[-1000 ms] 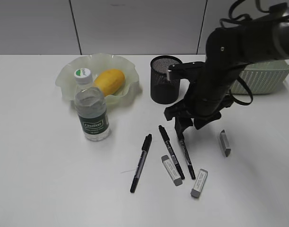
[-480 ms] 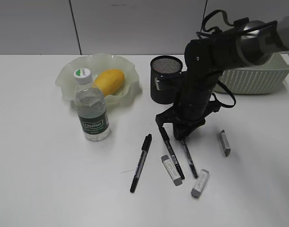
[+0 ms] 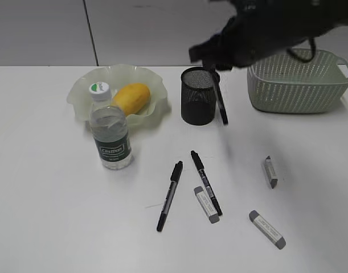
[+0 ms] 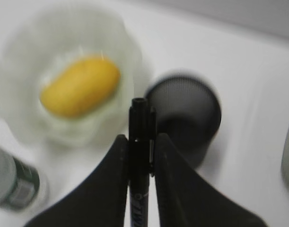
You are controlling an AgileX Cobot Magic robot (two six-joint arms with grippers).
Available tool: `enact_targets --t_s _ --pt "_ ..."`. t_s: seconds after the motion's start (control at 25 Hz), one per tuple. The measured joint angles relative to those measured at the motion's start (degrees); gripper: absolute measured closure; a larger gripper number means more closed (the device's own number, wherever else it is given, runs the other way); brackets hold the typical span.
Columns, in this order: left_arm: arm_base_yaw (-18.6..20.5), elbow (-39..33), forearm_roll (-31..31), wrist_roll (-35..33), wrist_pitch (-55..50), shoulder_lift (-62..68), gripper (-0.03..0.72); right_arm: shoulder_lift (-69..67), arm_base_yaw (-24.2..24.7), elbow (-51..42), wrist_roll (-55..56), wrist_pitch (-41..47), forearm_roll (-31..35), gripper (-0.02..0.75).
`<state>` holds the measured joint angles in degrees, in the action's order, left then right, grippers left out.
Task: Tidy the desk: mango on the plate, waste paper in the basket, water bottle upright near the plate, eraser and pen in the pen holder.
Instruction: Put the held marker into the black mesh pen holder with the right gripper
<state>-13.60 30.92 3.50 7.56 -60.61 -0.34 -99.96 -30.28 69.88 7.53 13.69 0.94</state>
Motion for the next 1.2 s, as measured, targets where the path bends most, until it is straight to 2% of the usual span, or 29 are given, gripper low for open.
enact_targets --t_s 0.12,0.24,0.32,0.4,0.6,0.72,0.8,0.96,1.04,1.12,1.2 --pt "0.0 0.0 0.0 0.0 0.0 0.0 0.201 6.8 0.5 -9.8 -0.6 -26.8 -5.2 0.603" --pt "0.0 0.0 0.0 0.0 0.0 0.0 0.201 4.1 1.6 -14.3 -7.1 -52.4 -4.4 0.603" --pt "0.0 0.0 0.0 0.0 0.0 0.0 0.202 -1.5 1.5 -13.8 -11.7 -61.9 -0.5 0.603" --pt "0.0 0.0 0.0 0.0 0.0 0.0 0.202 -7.3 1.6 -12.5 -13.4 -66.2 3.6 0.603" --pt "0.0 0.0 0.0 0.0 0.0 0.0 0.203 -19.7 1.8 -9.5 -14.0 -69.2 6.3 0.603" --pt "0.0 0.0 0.0 0.0 0.0 0.0 0.216 -22.3 1.8 -9.4 -12.6 -69.1 6.4 0.589" --pt "0.0 0.0 0.0 0.0 0.0 0.0 0.227 -22.5 1.8 -9.4 -12.3 -68.4 6.4 0.503" --pt "0.0 0.0 0.0 0.0 0.0 0.0 0.244 -20.8 1.8 -9.4 -11.9 -65.0 6.7 0.212" --pt "0.0 0.0 0.0 0.0 0.0 0.0 0.245 -17.7 1.8 -9.4 -11.9 -58.2 6.8 0.175" --pt "0.0 0.0 0.0 0.0 0.0 0.0 0.246 -11.6 1.8 -9.4 -12.0 -47.8 6.9 0.189" --pt "0.0 0.0 0.0 0.0 0.0 0.0 0.248 -4.3 1.8 -9.4 -13.7 -33.7 6.8 0.226"
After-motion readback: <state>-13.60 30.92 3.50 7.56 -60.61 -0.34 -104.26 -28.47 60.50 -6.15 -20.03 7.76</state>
